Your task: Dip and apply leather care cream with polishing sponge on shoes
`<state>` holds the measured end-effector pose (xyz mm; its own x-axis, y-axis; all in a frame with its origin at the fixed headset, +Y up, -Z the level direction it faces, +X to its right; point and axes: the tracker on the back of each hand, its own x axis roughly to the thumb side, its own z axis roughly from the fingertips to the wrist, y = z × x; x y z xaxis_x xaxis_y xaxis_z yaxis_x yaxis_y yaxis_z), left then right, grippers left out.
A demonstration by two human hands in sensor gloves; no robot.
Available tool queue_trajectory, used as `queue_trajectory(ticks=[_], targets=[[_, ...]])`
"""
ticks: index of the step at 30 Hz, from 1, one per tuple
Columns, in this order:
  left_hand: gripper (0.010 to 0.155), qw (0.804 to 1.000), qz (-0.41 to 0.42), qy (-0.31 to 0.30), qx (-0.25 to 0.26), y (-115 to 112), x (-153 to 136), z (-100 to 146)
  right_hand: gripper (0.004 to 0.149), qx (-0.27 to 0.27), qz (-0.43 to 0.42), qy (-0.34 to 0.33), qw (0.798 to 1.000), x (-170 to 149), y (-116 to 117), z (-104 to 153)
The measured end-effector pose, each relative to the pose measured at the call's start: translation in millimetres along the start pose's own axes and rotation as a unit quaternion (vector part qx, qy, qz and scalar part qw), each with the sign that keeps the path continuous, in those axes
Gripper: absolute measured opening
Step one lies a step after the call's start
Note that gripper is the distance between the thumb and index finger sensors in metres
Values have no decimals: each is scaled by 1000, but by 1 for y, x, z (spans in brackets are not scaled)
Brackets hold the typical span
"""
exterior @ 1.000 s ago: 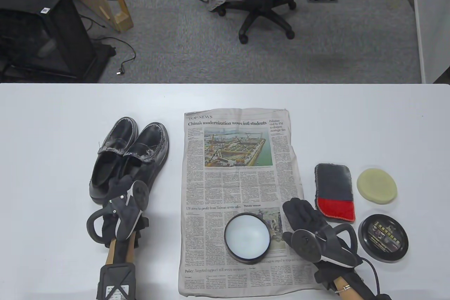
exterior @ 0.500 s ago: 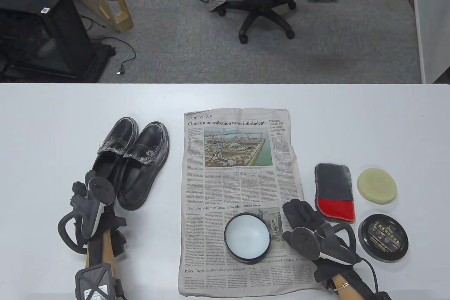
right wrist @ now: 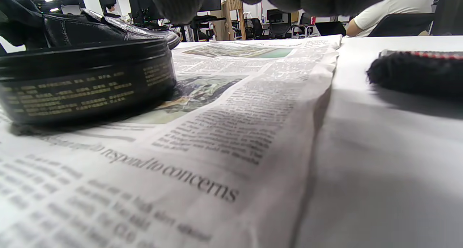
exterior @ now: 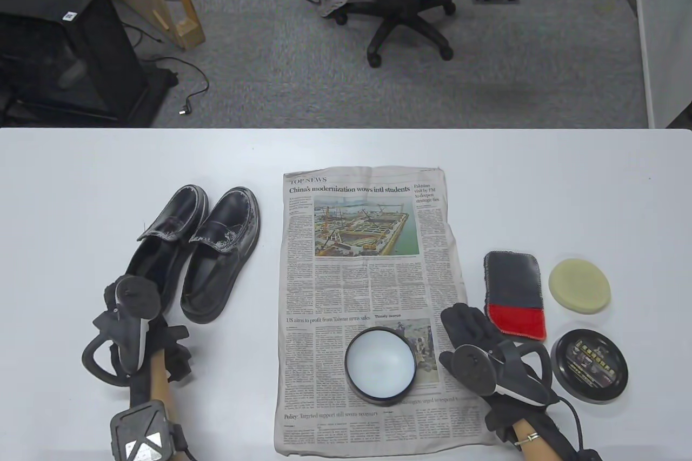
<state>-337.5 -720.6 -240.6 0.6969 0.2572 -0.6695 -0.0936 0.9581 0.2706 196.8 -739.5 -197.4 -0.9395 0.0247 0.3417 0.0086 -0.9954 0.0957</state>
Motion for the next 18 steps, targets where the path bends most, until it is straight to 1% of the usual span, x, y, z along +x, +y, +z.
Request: queue_trajectory(ticks=[2,5,8,9,10,11,13,16,18], targets=[[34,1000,10,-7,23,10,0,3,73,-5,-2,3,1000,-1,-2,0],[34,996,47,-42,60,29,7,11,73,-15,-3,11,1000,-5,-5,2],[34,987,80,-107,85,47,22,24,73,-22,-14,26,999,-13,-8,2],[34,982,103,-134,83,52,28,29,72,-23,-19,31,999,-16,-9,2],[34,975,128,-166,74,55,36,35,72,-24,-24,38,999,-19,-9,2],[34,970,145,-186,65,56,41,41,73,-25,-25,43,998,-21,-10,3],[34,951,180,-249,31,54,61,57,72,-29,-22,63,997,-29,-11,3],[34,923,188,-335,-21,41,93,80,73,-31,-11,100,994,-43,-13,3],[34,909,188,-368,-56,30,109,89,74,-28,-15,120,992,-51,-11,3]])
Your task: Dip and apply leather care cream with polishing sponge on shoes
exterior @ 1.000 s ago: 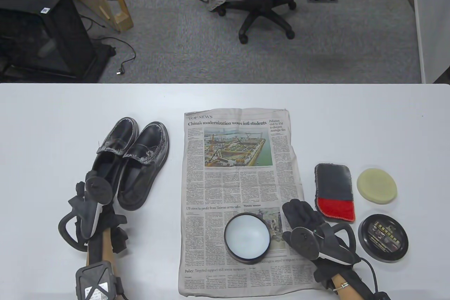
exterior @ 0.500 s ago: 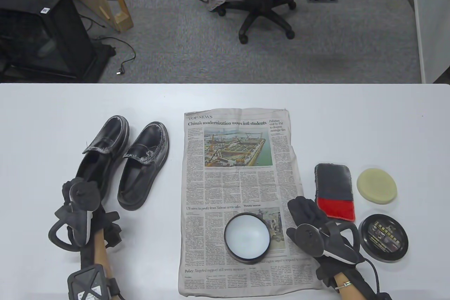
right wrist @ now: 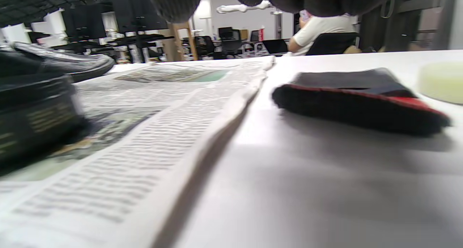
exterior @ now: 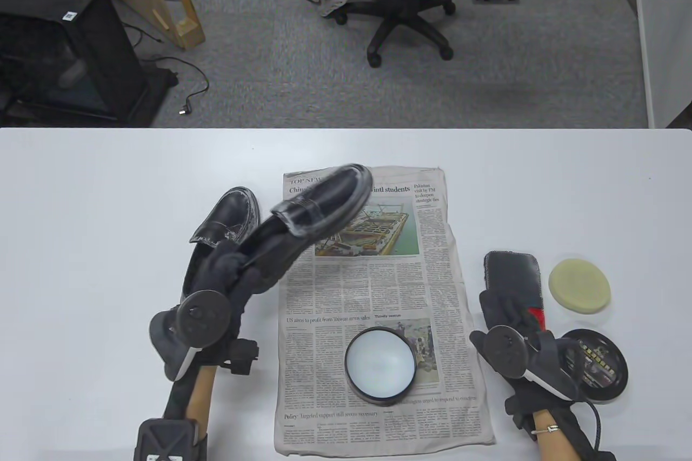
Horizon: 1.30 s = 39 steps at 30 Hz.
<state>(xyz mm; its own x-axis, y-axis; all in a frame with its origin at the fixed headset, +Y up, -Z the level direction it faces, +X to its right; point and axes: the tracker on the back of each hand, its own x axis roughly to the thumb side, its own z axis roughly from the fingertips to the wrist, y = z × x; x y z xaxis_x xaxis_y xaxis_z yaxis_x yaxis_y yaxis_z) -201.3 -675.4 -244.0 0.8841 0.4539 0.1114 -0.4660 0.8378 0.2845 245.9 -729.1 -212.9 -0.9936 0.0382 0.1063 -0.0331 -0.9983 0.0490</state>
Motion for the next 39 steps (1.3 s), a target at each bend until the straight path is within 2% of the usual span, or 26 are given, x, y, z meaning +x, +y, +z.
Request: queue_trajectory(ticks=[2,4,7,12,16,19,21,22,23,25,29,32,35,36,38,39], targets=[[34,998,21,-27,-55,-24,10,-4,76,11,-5,24,1000,-9,5,-5],[34,995,15,-46,-87,-41,15,-7,80,33,5,35,999,-13,10,-10],[34,991,-7,-64,-121,-62,19,-10,88,107,43,45,992,-11,21,-19],[34,985,-39,-75,-148,-81,18,-17,83,140,152,75,976,-6,37,-31],[34,979,-51,-84,-177,-92,14,-17,65,140,155,89,974,-9,44,-35],[39,977,-39,-80,-195,-93,11,-18,53,73,183,101,975,-10,36,-36],[57,975,-51,-91,-198,-90,14,-17,53,58,146,100,983,-9,28,-34],[80,974,-72,-99,-191,-88,18,-17,53,34,117,96,988,-7,22,-33],[90,974,-90,-101,-184,-87,21,-18,54,1,80,89,993,-4,13,-30],[101,966,-135,-108,-193,-89,30,-22,54,-45,25,54,997,7,-1,-29],[102,946,-196,-101,-237,-108,43,-28,54,-58,-68,-40,995,48,-17,-41],[94,946,-226,-96,-210,-114,45,-31,54,-23,-105,-120,987,96,-15,-58],[87,945,-223,-94,-219,-114,43,-31,53,29,-162,-170,972,132,-7,-73],[86,944,-229,-97,-217,-115,43,-31,54,34,-185,-169,967,143,-5,-79],[83,943,-234,-102,-215,-116,43,-31,54,12,-178,-167,970,154,-5,-91],[83,943,-233,-104,-215,-115,43,-31,54,29,-171,-154,973,158,-4,-101]])
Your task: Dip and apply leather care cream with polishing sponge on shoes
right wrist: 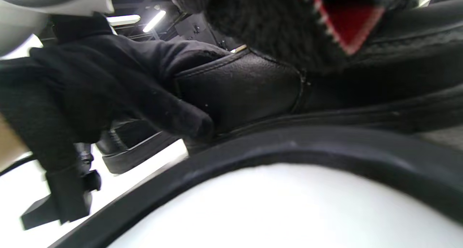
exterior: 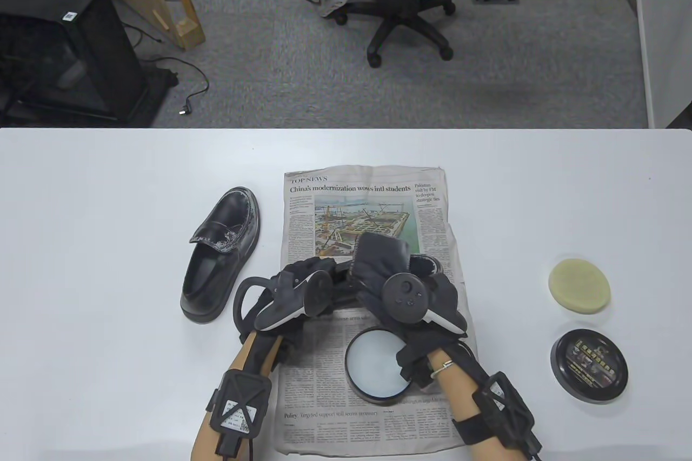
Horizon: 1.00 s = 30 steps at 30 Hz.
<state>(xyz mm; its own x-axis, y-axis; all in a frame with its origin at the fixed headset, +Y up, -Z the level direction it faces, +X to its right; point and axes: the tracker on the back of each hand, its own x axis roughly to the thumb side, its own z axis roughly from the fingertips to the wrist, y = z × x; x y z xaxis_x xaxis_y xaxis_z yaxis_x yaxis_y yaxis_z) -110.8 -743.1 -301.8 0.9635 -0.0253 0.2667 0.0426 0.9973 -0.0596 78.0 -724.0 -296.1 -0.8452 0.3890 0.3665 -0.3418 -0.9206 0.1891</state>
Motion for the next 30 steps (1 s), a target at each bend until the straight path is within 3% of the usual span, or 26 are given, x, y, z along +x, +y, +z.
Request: queue_trajectory(ticks=[6,10,13,17,20,24,28,30], targets=[[83,1000,9,8,9,-2,-3,1,57,40,49,114,992,-36,-4,-20],[82,1000,-1,16,8,-1,-3,1,57,48,121,167,977,-71,-10,-2],[82,1000,12,18,11,-1,-4,1,58,41,149,158,975,-78,-10,20],[82,1000,8,21,11,-2,-2,0,58,17,166,100,981,-62,-5,41],[82,1000,7,17,9,-2,-1,-1,57,11,123,47,991,-39,-6,42],[82,1000,8,13,6,-2,-1,-1,56,10,20,-11,1000,-4,-10,19],[82,1000,9,14,9,-2,-1,-1,54,44,72,18,996,3,-3,-14],[82,1000,-3,15,12,-2,0,0,54,55,59,34,996,-4,-4,-20]])
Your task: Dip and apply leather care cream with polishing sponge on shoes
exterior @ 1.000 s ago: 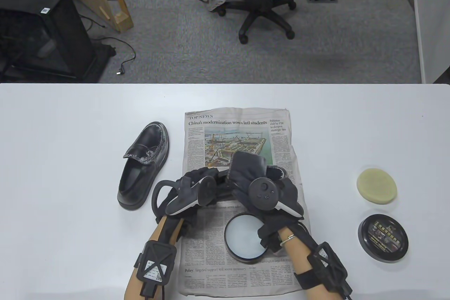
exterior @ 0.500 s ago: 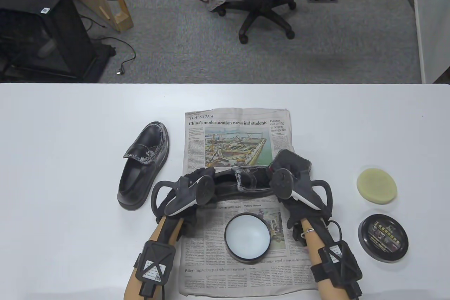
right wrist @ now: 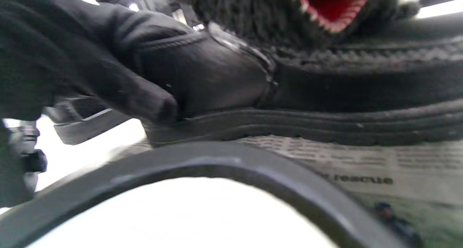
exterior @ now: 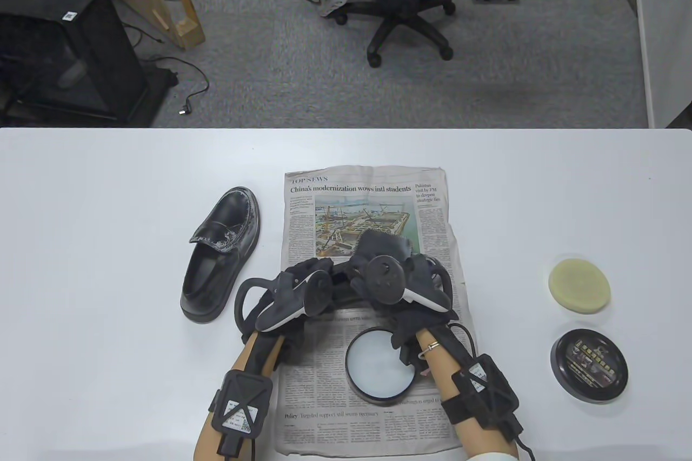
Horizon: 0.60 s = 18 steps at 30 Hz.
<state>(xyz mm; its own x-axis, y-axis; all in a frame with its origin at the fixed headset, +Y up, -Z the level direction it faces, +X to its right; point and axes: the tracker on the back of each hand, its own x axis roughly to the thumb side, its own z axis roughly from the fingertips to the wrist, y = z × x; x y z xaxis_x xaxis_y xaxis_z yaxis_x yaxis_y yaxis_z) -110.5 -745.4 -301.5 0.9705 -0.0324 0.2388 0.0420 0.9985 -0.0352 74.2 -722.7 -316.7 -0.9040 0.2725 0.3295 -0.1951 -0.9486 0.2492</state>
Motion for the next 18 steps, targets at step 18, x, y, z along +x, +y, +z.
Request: queue_trajectory(ticks=[18], targets=[[79,1000,-15,-9,12,0,0,1,53,-77,141,37,986,-33,4,58]])
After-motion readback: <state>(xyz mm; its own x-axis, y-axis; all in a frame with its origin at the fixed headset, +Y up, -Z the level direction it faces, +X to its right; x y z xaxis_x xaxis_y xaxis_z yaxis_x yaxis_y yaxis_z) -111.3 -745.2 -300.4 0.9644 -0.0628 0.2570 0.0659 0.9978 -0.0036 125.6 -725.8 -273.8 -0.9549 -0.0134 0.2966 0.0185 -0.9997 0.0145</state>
